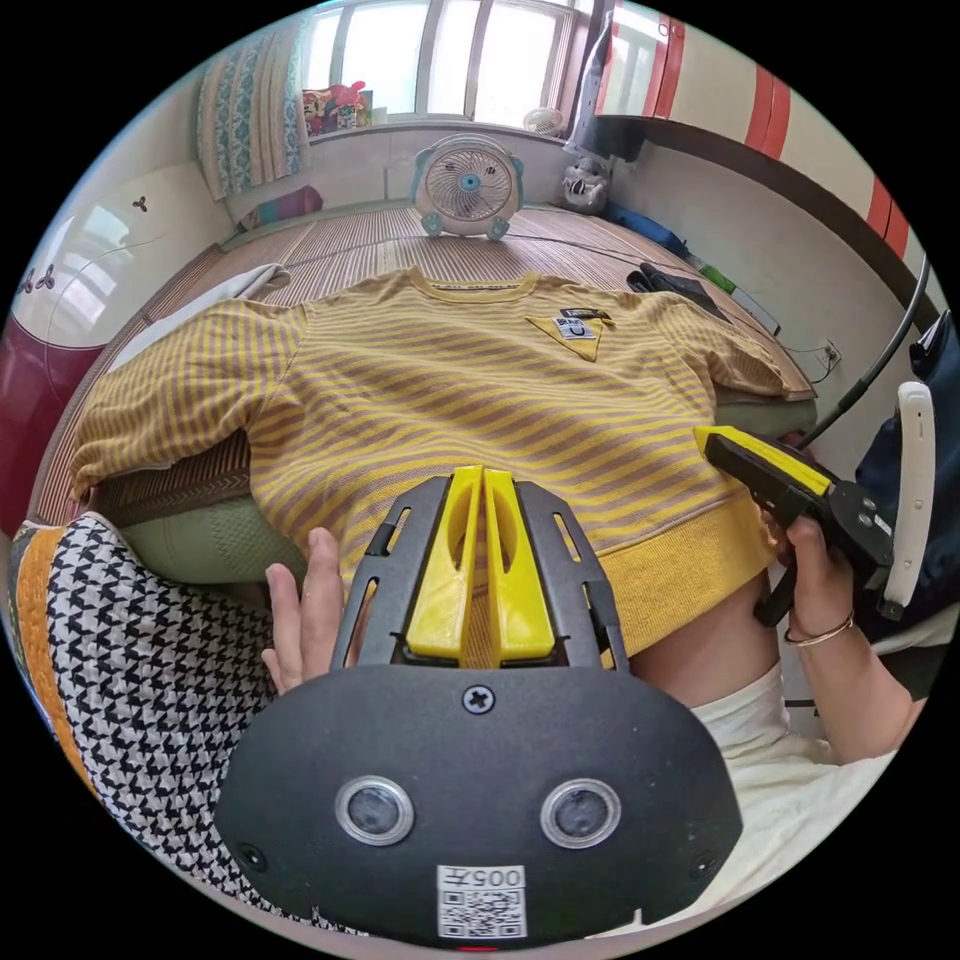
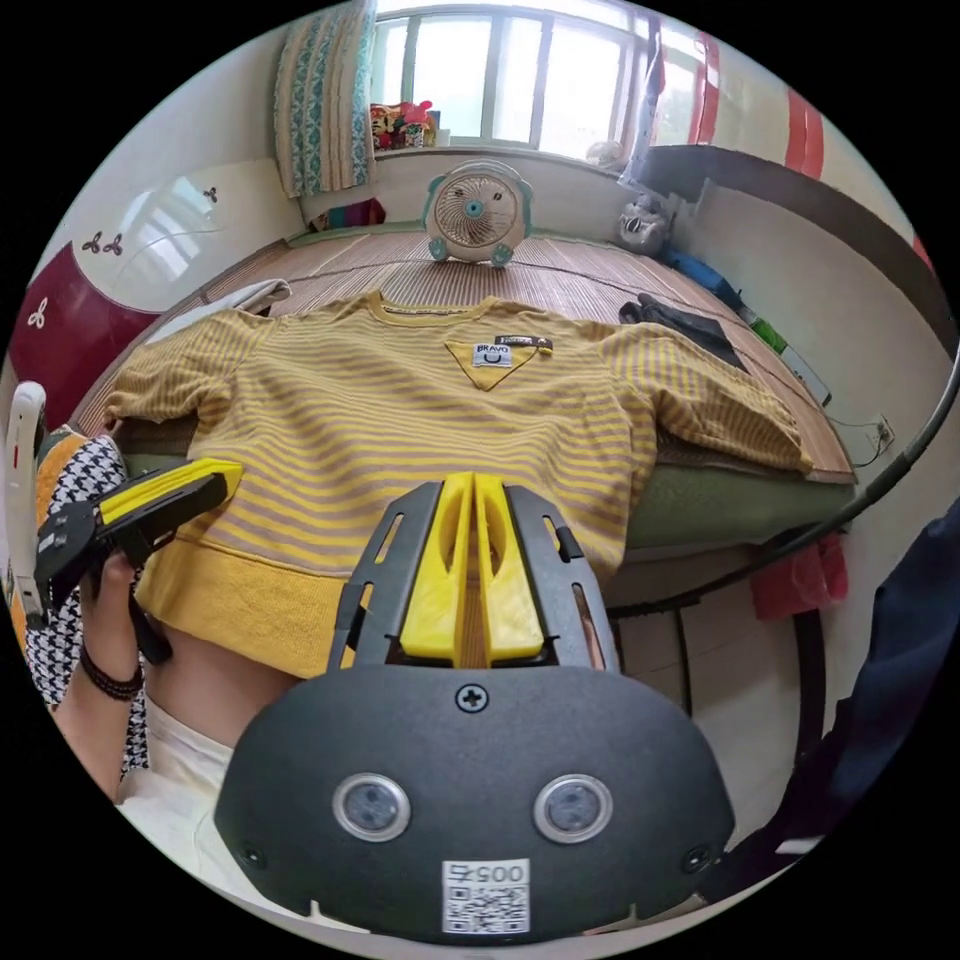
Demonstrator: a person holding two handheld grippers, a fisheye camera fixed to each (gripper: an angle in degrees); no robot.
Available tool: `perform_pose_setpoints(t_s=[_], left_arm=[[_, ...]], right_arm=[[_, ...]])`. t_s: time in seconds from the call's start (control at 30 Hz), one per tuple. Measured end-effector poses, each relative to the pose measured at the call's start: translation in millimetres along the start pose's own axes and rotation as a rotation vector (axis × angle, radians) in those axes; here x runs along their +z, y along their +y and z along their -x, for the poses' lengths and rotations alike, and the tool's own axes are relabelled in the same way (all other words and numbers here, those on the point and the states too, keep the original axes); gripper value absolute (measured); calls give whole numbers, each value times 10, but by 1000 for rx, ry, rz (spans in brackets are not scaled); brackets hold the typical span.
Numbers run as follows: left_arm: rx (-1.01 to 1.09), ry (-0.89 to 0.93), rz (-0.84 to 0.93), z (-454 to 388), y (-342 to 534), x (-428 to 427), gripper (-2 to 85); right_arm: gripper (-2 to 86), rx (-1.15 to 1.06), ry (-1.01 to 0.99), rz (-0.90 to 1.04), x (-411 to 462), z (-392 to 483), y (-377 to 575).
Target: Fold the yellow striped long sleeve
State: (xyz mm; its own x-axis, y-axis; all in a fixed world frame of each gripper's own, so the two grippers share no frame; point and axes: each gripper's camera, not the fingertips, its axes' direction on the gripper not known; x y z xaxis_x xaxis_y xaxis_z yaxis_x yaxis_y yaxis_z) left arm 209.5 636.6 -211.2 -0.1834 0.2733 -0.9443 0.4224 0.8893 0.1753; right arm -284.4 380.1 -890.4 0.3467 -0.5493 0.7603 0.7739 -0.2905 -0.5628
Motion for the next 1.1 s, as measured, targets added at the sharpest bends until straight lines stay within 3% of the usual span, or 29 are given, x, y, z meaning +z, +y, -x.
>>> perform_pose_setpoints(t_s=[0.27, 0.73, 1.1], left_arm=[[-8, 3, 1, 6, 9, 21, -2], [-15, -1, -1, 23, 17, 41, -2], [-28, 21, -4, 75, 11, 49, -1]], right_arm=[[-15, 90, -183, -13, -8, -319, 45], [-15, 20, -49, -4, -21, -59, 34], [-15, 69, -120, -8, -18, -143, 52]])
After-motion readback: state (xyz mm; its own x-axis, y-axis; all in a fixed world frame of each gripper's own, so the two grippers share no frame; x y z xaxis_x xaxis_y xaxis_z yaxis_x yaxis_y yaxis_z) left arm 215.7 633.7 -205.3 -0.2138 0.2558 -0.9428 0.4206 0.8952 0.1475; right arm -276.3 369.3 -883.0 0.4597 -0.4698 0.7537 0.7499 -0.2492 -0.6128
